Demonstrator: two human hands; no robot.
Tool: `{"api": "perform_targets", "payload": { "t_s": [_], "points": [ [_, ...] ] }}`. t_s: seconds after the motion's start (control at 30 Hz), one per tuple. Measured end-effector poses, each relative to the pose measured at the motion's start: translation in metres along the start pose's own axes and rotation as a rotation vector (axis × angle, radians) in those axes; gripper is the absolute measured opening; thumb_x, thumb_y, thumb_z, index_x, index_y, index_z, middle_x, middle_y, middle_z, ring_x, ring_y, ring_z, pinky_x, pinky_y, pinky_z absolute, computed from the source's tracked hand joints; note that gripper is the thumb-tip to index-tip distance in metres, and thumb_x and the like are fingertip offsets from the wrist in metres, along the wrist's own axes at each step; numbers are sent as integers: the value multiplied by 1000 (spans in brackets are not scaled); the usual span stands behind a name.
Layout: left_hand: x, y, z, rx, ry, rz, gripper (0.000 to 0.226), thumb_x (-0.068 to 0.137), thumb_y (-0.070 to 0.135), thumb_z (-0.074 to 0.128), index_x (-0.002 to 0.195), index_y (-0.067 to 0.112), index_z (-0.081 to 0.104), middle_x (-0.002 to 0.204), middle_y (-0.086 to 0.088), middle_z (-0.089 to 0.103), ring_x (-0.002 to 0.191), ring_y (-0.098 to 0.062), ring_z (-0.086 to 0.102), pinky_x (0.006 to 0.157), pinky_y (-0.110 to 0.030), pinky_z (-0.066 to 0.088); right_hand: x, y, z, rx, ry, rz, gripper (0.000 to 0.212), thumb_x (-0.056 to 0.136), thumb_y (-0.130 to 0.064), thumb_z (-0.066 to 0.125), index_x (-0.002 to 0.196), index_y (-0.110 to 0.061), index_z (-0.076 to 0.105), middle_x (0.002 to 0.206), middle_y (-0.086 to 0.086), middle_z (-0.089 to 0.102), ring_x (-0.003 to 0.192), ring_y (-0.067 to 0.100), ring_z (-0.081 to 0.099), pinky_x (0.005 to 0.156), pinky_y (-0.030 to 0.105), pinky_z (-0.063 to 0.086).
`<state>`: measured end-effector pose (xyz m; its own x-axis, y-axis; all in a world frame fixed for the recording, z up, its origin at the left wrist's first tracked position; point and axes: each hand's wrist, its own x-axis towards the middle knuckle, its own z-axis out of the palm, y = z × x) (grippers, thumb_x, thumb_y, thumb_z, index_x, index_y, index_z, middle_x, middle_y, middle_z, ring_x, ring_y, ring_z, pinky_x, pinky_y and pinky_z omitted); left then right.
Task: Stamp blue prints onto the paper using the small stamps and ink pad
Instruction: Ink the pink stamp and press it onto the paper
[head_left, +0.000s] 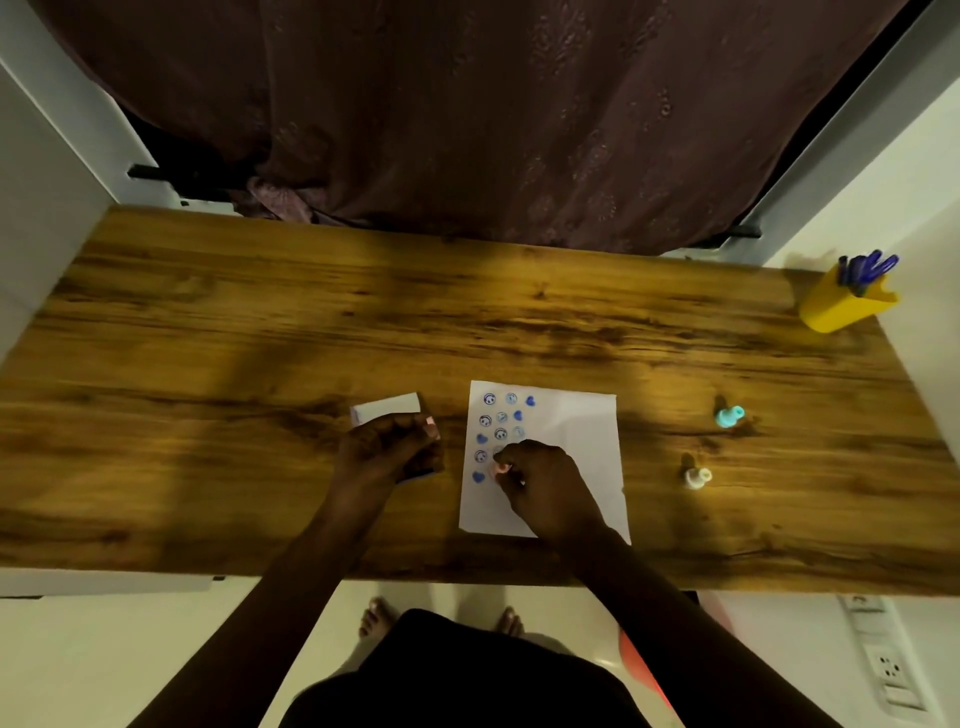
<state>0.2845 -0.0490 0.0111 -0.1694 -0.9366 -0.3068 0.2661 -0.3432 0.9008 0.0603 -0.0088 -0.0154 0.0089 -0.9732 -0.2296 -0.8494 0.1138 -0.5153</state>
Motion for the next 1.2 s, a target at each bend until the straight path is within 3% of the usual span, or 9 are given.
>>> {"api": "perform_targets", "payload": {
  "t_s": [0.23,0.37,0.5,0.53,0.63,0.73,1.03,1.2],
  "points": [
    [-1,0,6,-3,-29,6,41,76,34,84,109,11,78,109,-17,79,100,-31,76,89,-50,62,1,-2,-7,-26,-9,-23,32,99,-32,65,127,-18,67,143,1,63,131,23,60,112,41,49],
    [-2,0,8,-8,-46,7,44,77,33,84,112,7,76,110,-19,78,104,-36,75,92,-53,61,1,-2,-18,92,-8,-19,29,93,-27,73,121,-17,71,137,1,67,129,21,62,109,38,51],
    [-2,1,13,22,-53,-3,35,82,25,80,111,5,76,108,-18,79,104,-37,75,89,-48,62,2,-1,-46,411,165,109,26,80,-31,87,101,-22,77,108,-8,79,98,2,74,78,11,57],
    [-2,1,16,30,-59,-2,31,83,23,79,110,7,77,108,-16,80,104,-37,75,88,-46,63,1,-2,-55,517,206,151,27,77,-31,89,99,-22,77,102,-9,80,91,0,75,72,10,56],
    [-5,5,27,54,-112,13,24,79,31,81,100,20,82,107,-11,81,101,-30,78,87,-42,64,-5,-7,-75,829,219,179,24,78,-24,88,99,-21,78,96,-6,81,92,8,77,72,23,60],
    [-7,7,38,92,-163,-7,36,74,39,83,104,19,82,109,-10,81,100,-29,78,87,-42,63,-16,-13,-84,991,147,111,24,84,-17,83,107,-18,77,103,-2,80,100,14,76,74,25,60],
    [-8,9,55,157,-261,-31,28,84,37,77,107,21,83,103,-12,82,93,-31,80,82,-35,64,-30,-22,-85,896,191,-32,23,83,-16,83,106,-17,80,102,-4,80,97,14,75,78,26,62],
    [-9,11,60,142,-270,-23,38,78,45,80,107,20,83,100,-13,82,90,-31,80,81,-35,64,-32,-21,-86,899,211,-62,22,84,-14,82,106,-15,80,101,-2,80,96,16,76,79,27,63]
  ]
}}
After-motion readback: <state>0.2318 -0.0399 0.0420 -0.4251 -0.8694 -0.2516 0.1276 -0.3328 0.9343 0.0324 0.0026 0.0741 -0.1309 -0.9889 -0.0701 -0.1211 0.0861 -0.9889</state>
